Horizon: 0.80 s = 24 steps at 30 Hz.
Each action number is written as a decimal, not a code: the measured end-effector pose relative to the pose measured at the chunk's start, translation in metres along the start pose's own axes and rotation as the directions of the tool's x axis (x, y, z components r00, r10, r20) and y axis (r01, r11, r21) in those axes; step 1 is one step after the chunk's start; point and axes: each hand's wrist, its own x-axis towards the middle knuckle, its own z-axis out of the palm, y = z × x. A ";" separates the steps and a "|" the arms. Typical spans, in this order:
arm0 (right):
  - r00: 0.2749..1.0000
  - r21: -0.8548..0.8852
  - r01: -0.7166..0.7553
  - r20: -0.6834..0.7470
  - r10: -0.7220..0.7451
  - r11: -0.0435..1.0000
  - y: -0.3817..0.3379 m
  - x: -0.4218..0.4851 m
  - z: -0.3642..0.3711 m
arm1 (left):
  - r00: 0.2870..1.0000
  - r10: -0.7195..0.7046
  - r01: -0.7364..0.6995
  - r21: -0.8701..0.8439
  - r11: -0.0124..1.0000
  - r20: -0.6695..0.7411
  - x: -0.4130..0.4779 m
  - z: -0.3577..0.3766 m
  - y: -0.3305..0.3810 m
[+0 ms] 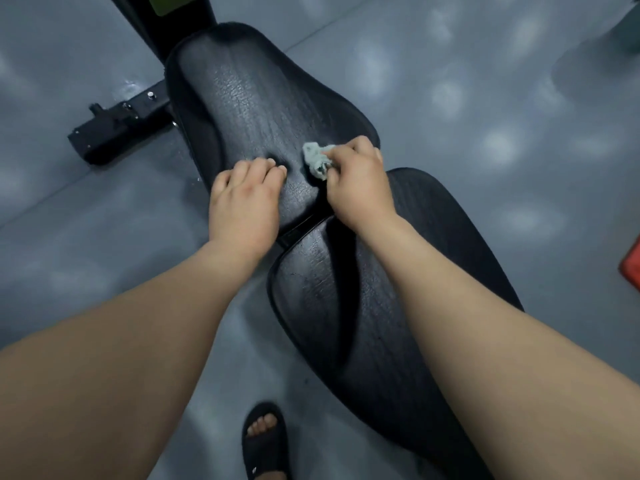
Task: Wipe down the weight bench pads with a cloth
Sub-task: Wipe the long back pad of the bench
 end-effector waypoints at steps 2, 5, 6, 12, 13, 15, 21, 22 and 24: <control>0.991 0.043 0.131 -0.015 -0.130 0.990 0.005 -0.021 -0.012 | 1.000 -0.023 0.023 0.000 1.000 -0.009 -0.001 0.004 0.004; 0.979 -0.001 0.204 0.020 -0.204 0.979 0.025 -0.049 -0.027 | 0.995 -0.082 0.076 -0.091 0.993 -0.059 -0.008 0.009 0.008; 0.977 -0.030 0.212 0.041 -0.211 0.977 0.033 -0.054 -0.031 | 0.993 -0.100 0.089 -0.147 0.985 -0.069 -0.008 0.011 0.009; 0.938 -0.179 0.327 0.181 -0.296 0.928 0.049 -0.064 -0.023 | 0.956 -0.241 0.159 -0.395 0.905 -0.167 -0.034 0.007 0.022; 0.942 -0.189 0.320 0.167 -0.291 0.928 0.050 -0.064 -0.018 | 0.949 -0.265 0.175 -0.408 0.896 -0.173 -0.042 0.007 0.025; 0.950 -0.186 0.310 0.108 -0.294 0.933 0.051 -0.072 -0.007 | 0.930 -0.329 0.230 -0.440 0.868 -0.162 -0.067 0.010 0.028; 0.929 -0.172 0.371 0.071 -0.364 0.912 0.049 -0.093 0.005 | 0.866 -0.501 0.401 -0.602 0.691 0.001 -0.124 0.012 0.042; 0.921 -0.158 0.390 0.077 -0.383 0.907 0.047 -0.102 0.004 | 0.850 -0.526 0.433 -0.599 0.674 0.022 -0.132 0.010 0.046; 0.899 -0.106 0.435 0.101 -0.426 0.894 0.046 -0.122 0.003 | 0.827 -0.560 0.477 -0.579 0.661 0.042 -0.143 0.005 0.052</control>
